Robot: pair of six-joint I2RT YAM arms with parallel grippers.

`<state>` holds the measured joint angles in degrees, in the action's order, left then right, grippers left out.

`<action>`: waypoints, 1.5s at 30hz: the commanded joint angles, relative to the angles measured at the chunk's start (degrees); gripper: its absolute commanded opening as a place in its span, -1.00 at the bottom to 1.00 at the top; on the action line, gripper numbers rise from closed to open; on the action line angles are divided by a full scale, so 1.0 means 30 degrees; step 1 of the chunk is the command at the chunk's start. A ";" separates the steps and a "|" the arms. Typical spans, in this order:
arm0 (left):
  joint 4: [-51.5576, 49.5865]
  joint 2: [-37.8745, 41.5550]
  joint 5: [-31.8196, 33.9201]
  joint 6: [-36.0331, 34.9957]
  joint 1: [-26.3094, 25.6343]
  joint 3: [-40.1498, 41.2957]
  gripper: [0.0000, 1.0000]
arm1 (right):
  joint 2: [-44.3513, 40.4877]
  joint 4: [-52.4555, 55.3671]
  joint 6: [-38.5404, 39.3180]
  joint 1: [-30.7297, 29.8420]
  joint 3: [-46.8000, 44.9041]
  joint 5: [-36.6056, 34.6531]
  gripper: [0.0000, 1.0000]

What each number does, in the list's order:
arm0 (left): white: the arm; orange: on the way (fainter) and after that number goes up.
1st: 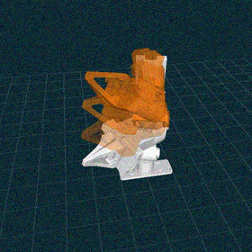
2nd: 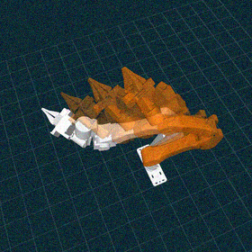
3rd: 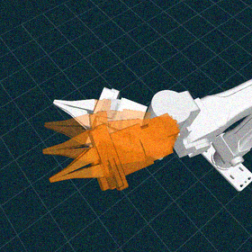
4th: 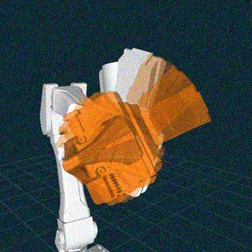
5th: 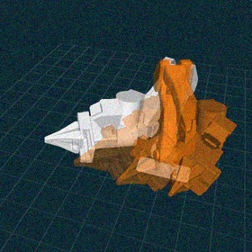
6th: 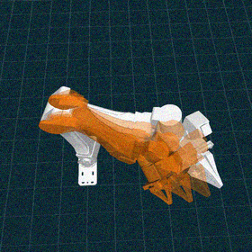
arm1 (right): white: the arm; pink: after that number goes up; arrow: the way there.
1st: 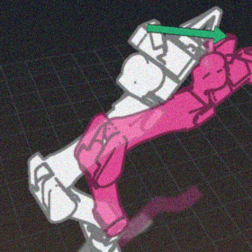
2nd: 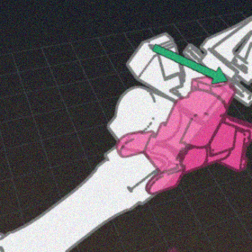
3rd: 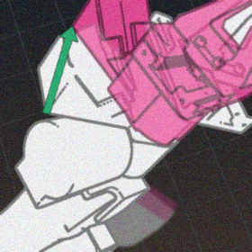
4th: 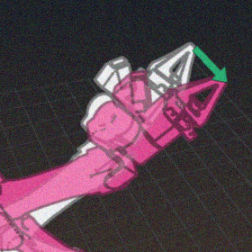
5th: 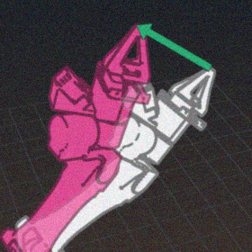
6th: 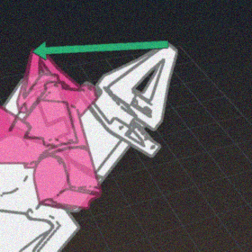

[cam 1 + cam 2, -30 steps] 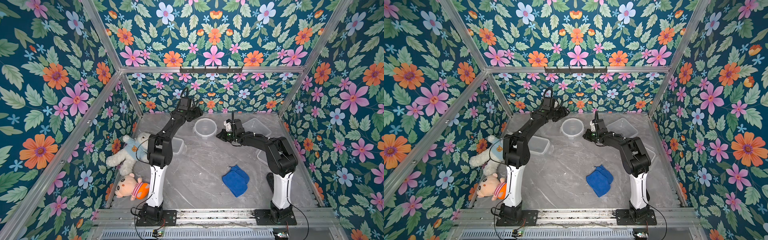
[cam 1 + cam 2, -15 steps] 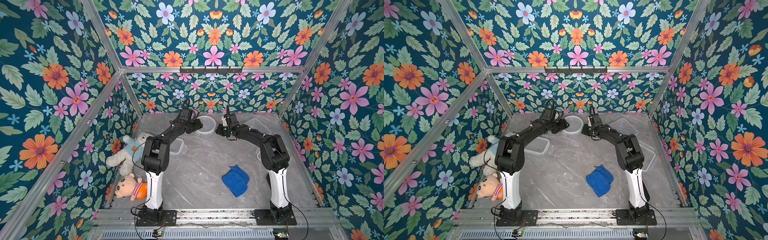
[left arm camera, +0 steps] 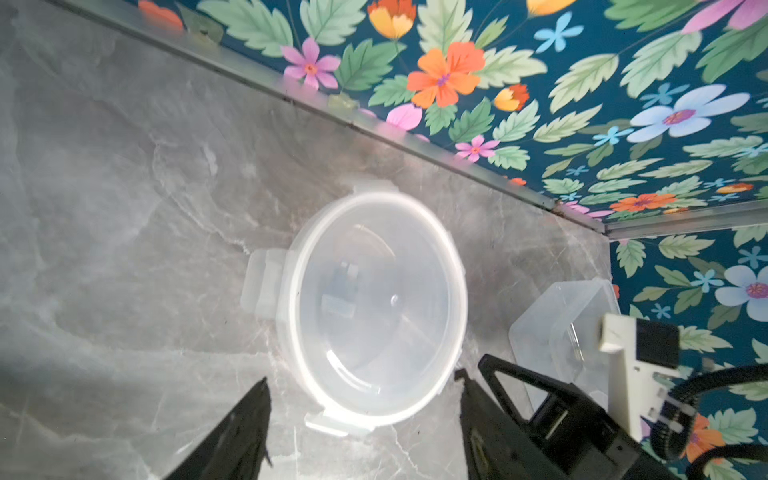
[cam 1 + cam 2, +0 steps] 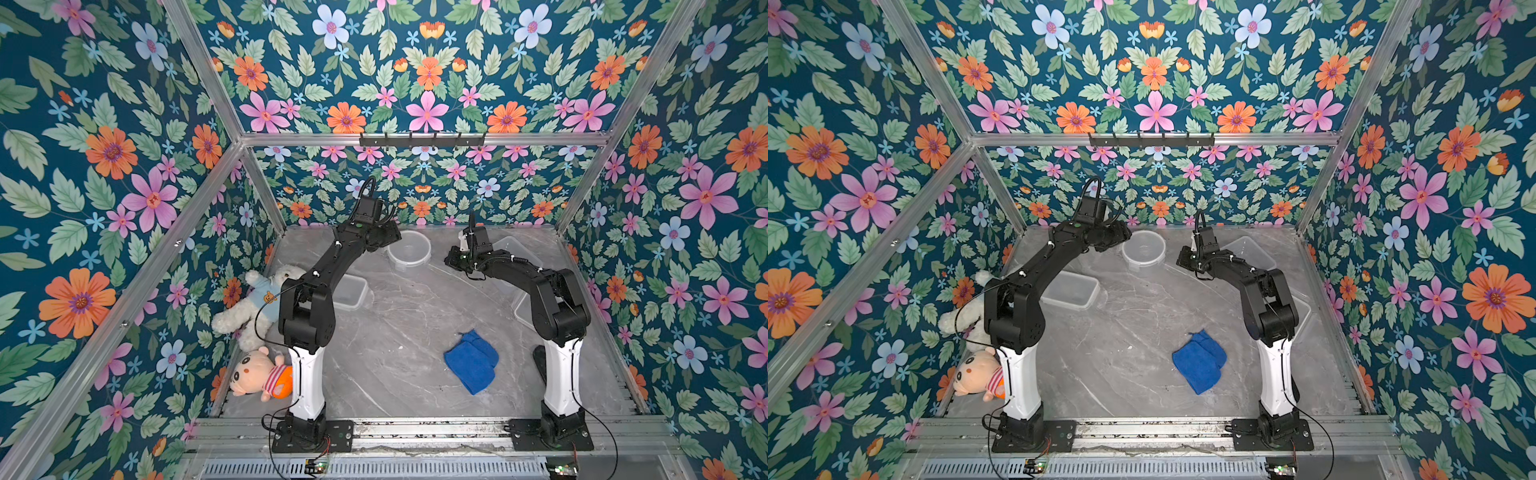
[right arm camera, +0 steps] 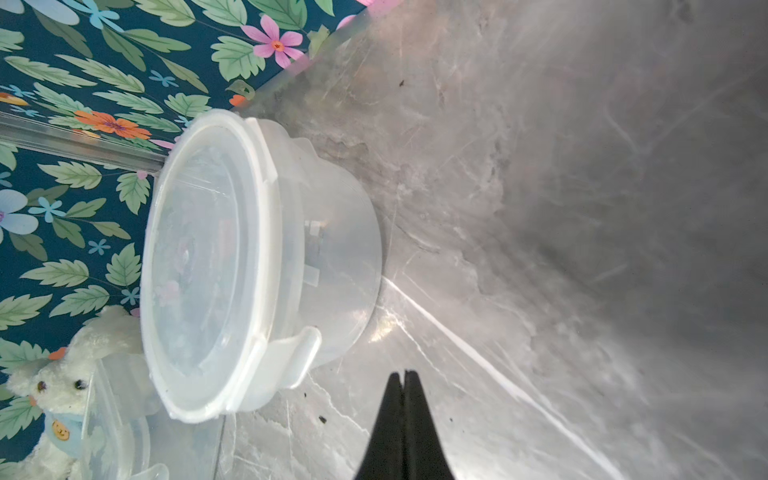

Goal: Wipe the insides of the lunch boxes
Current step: Adjust the lunch box at the center of the board.

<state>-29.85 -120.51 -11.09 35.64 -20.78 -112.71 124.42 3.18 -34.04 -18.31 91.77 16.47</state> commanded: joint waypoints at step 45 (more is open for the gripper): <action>0.2762 -0.3431 -0.2432 0.1242 0.1057 0.3294 0.32 | 0.6262 -1.5560 -1.0373 -0.0563 0.2104 0.8190 0.04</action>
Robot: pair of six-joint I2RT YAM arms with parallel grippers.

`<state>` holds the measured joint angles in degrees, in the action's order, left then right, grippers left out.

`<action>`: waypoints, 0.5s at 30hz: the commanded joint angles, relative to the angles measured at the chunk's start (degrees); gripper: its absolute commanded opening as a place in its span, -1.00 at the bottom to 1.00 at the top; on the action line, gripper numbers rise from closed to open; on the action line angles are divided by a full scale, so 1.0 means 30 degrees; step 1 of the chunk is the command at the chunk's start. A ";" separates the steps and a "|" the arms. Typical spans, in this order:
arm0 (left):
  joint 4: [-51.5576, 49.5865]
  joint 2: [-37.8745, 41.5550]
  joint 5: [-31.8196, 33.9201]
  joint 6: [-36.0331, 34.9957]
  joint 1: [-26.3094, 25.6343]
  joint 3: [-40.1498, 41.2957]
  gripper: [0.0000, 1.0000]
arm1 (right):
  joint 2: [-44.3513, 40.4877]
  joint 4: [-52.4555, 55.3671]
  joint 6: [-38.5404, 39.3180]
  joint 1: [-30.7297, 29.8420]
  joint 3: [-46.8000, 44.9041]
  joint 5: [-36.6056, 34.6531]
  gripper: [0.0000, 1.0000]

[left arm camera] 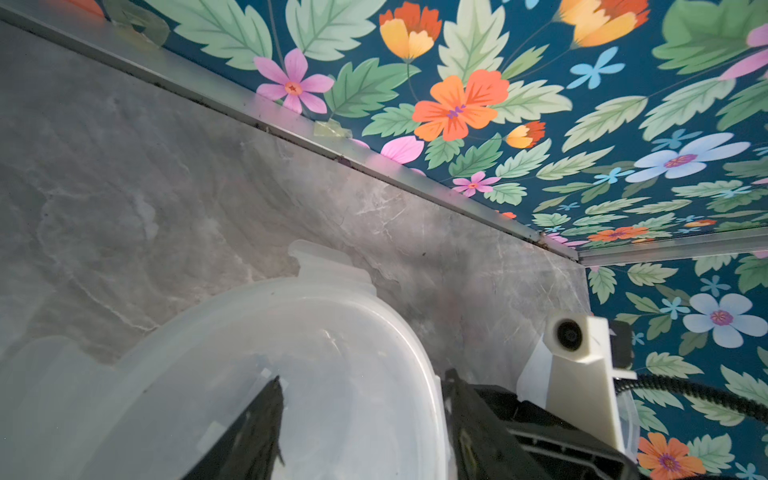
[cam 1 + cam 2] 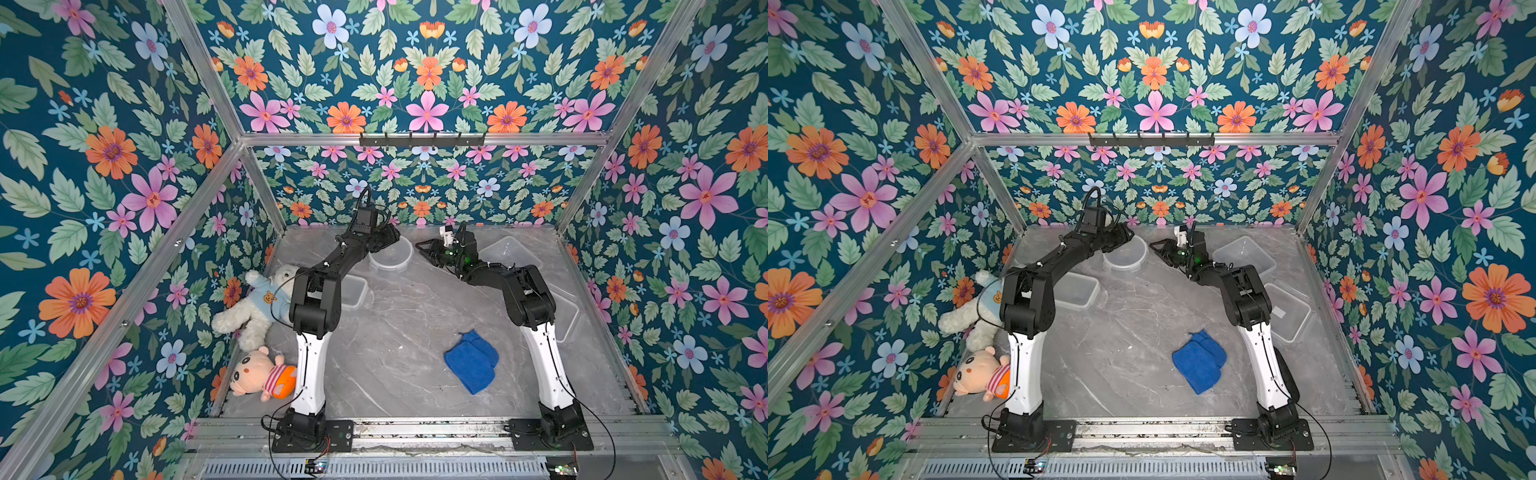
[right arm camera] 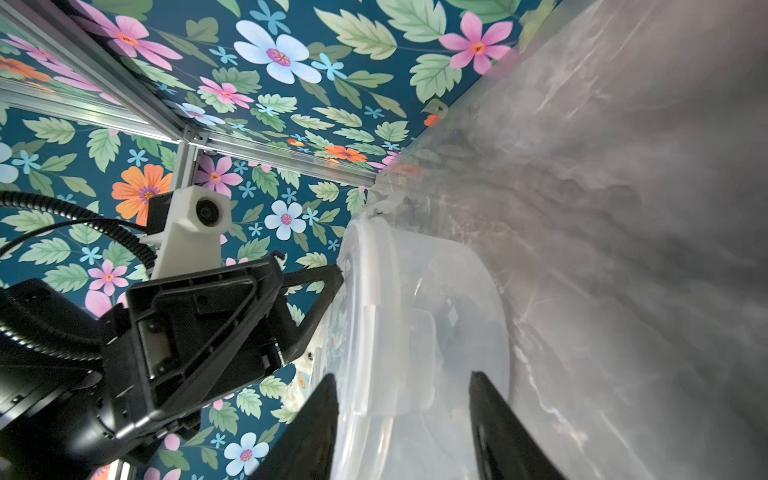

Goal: Wipe the insides of the lunch boxes
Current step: Adjust the lunch box at the center of the board, then open the fastener of the lunch box.

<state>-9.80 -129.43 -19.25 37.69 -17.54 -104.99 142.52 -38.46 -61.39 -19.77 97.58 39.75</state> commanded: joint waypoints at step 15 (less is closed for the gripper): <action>-0.3024 -0.0237 0.0004 0.0856 -0.0144 0.2251 0.31 | 0.1595 -0.5036 -0.4053 -0.0558 0.0696 0.0130 -0.09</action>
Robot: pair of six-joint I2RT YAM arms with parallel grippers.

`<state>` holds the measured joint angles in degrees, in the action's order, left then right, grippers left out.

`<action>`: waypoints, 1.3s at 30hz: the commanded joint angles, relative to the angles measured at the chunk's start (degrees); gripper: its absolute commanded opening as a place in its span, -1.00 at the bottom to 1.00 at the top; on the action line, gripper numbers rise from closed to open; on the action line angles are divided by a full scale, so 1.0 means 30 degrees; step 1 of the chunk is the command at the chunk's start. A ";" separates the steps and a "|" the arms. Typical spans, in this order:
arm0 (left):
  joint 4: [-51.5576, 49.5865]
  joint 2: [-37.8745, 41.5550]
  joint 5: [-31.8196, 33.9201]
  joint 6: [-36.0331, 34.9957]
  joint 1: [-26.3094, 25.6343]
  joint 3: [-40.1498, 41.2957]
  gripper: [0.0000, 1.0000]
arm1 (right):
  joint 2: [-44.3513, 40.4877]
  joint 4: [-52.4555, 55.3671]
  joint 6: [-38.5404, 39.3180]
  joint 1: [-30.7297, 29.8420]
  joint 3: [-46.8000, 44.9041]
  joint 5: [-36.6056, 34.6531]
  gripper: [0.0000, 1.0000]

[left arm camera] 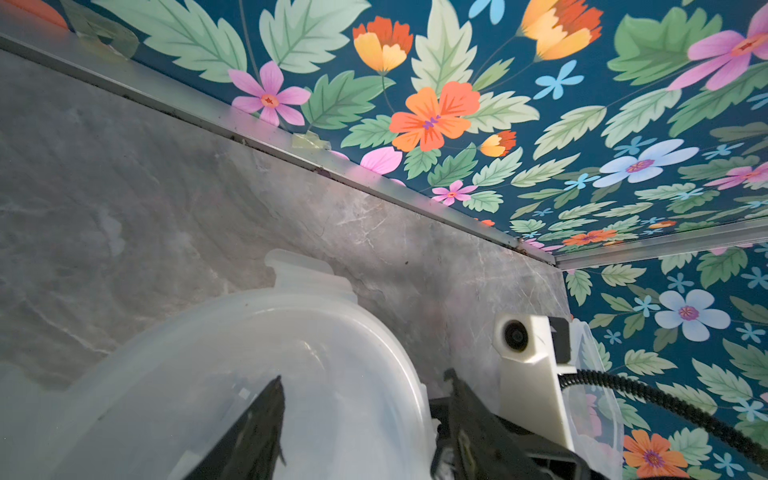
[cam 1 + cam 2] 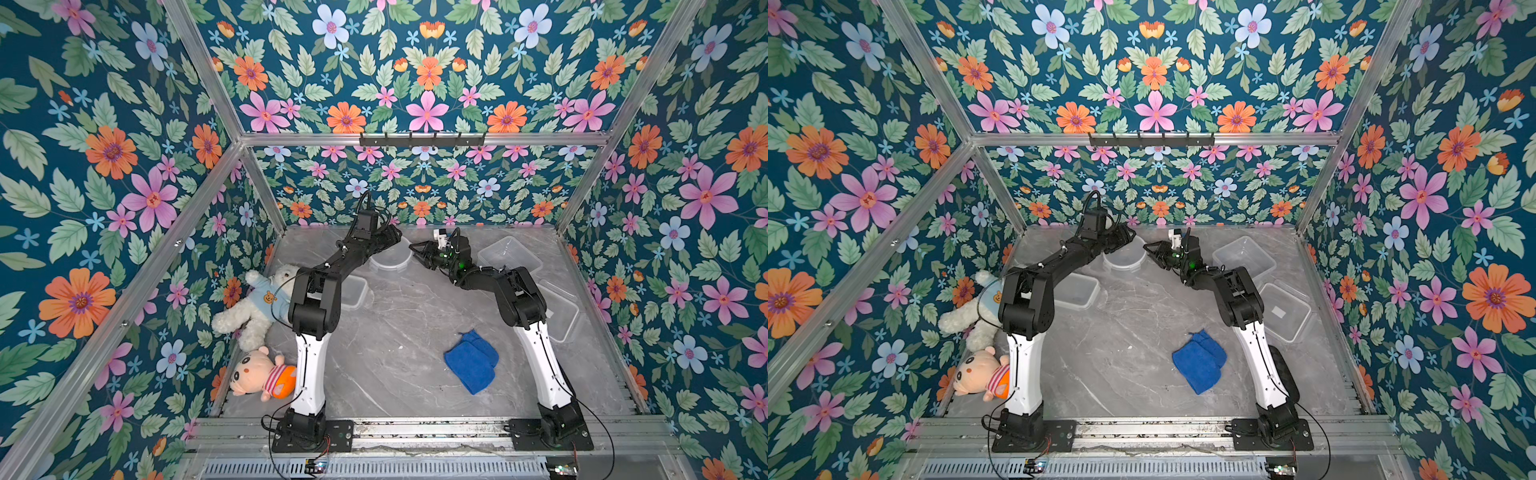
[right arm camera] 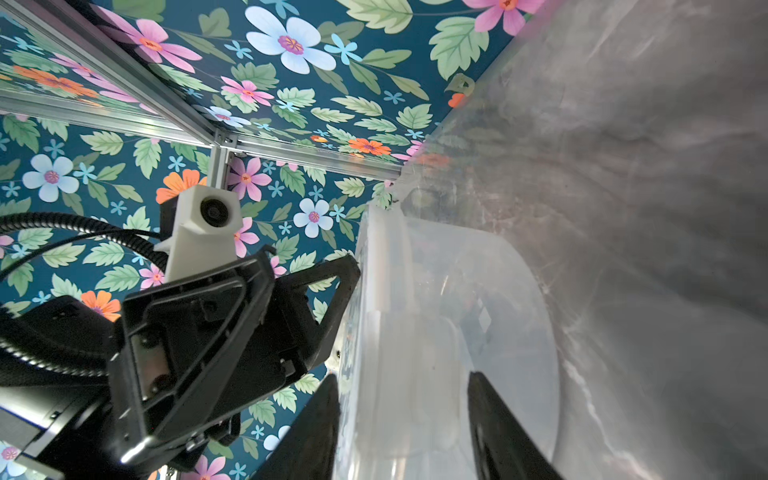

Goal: Wipe the insides of the lunch boxes
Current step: Open the fastener of the lunch box.

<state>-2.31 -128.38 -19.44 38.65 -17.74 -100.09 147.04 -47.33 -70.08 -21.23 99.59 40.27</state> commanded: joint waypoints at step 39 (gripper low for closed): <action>-0.7640 -0.1743 0.2086 -0.1630 0.2895 -0.6544 0.41 | -0.5757 1.7006 1.3053 -0.3820 -0.0327 -0.7271 -1.00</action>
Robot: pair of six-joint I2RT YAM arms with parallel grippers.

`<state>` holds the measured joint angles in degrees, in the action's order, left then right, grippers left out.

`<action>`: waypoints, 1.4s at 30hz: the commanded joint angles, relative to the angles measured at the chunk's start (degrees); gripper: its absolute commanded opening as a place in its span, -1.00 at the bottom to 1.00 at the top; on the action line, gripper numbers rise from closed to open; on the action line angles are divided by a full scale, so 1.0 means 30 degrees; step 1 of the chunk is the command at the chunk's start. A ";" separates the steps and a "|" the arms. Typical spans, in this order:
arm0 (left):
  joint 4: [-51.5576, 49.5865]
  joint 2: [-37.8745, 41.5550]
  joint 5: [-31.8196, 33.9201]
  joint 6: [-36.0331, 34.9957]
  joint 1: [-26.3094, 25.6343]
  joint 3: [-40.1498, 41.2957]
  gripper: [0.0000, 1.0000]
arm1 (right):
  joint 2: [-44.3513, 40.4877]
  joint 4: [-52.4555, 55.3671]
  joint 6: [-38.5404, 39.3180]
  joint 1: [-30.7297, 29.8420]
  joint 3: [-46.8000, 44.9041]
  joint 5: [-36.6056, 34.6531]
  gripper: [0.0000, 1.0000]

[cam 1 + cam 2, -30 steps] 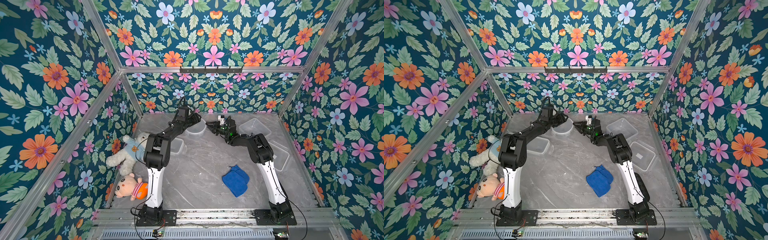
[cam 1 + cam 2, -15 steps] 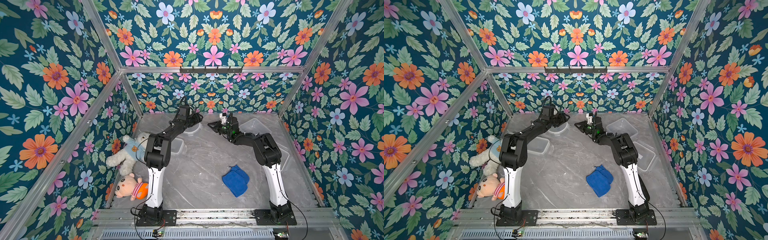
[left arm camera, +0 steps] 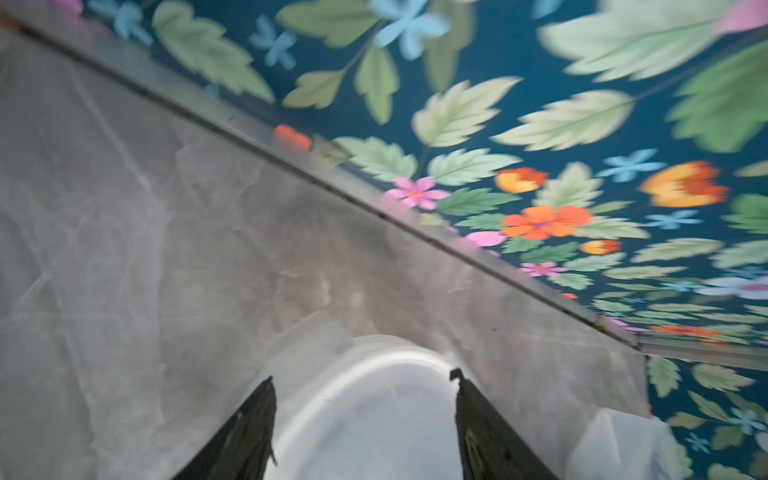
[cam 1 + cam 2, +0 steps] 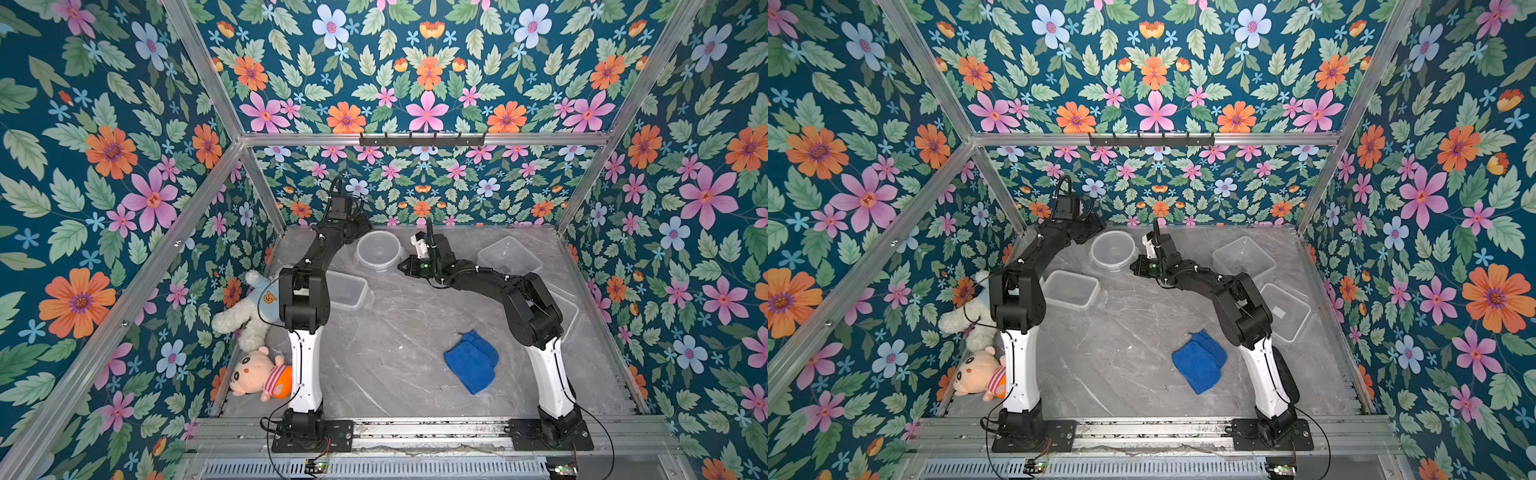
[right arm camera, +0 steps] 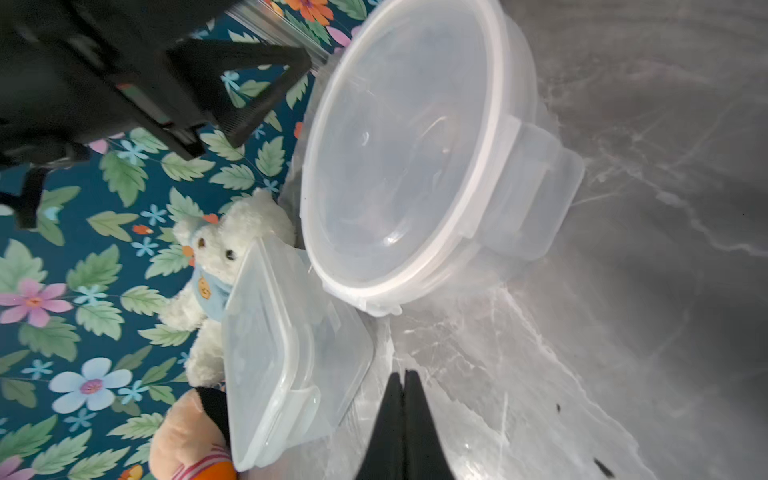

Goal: Wipe the insides of the lunch boxes
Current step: Open the fastener of the lunch box, then adjust the lunch box at the center of the board.

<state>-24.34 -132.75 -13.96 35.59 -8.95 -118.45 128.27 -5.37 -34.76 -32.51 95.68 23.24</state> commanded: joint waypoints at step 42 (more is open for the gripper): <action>-0.0753 0.6612 -0.2257 0.1917 -0.3733 0.8657 0.43 | -0.1087 0.1704 0.0442 0.4409 -0.0884 -0.0540 -0.66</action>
<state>-23.07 -113.56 -21.02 41.85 -20.58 -92.58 127.42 5.76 -30.35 -19.55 96.64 20.99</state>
